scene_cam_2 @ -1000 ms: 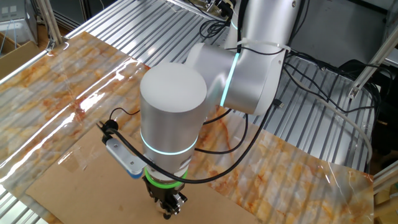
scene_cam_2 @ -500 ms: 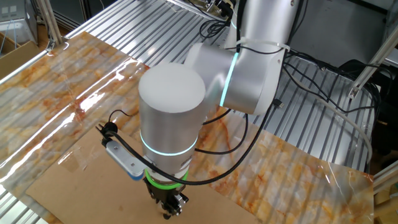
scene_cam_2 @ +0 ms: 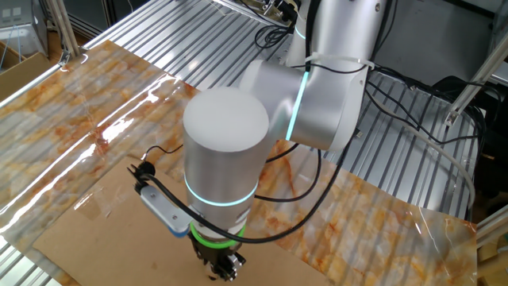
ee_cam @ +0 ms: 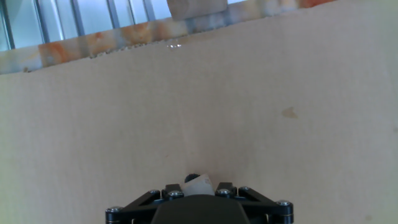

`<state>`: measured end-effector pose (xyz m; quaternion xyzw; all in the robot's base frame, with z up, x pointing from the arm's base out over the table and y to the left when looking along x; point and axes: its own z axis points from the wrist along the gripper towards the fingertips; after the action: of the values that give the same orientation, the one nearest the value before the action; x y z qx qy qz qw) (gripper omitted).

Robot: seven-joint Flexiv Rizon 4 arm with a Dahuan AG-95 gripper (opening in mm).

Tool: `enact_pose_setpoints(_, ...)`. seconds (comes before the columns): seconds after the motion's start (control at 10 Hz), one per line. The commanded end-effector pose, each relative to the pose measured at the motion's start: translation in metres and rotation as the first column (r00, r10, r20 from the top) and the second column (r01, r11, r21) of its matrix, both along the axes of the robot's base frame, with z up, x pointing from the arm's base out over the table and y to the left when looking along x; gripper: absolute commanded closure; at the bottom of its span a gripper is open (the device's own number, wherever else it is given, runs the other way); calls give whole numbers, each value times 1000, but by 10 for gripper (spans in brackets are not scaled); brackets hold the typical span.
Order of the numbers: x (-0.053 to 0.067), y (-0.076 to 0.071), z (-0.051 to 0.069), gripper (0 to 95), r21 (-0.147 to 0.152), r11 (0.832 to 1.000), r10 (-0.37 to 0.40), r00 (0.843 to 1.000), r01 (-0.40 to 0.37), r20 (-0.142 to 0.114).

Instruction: Grab the block and place it at the designated location

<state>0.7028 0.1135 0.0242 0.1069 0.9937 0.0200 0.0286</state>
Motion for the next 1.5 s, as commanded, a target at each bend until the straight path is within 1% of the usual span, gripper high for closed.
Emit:
enact_pose_setpoints(0.1,1,-1,-1,950,-5,1000,1,1000,-1,2)
enact_pose_setpoints(0.2,1,-1,-1,950,-13,1000,1,1000,-1,5)
enact_pose_setpoints(0.3,1,-1,-1,760,-19,1000,-1,1000,1,8)
enact_pose_setpoints(0.4,1,-1,-1,380,-22,1000,-6,1000,6,8)
enact_pose_setpoints(0.5,1,-1,-1,190,-23,1000,-14,1000,14,10)
enact_pose_setpoints(0.8,1,-1,-1,190,-25,999,-26,1000,26,10)
enact_pose_setpoints(0.9,0,-1,3,190,-38,999,-38,999,39,14)
enact_pose_setpoints(1.0,-3,-3,14,0,-39,998,-43,999,43,6)
enact_pose_setpoints(1.2,-6,-8,37,0,-37,999,-31,1000,31,0)
enact_pose_setpoints(1.3,-6,-14,51,0,-39,999,-27,1000,27,-6)
enact_pose_setpoints(1.4,-7,-16,58,0,-39,999,-28,1000,27,-12)
enact_pose_setpoints(1.5,-10,-21,67,0,-39,999,-30,999,29,-23)
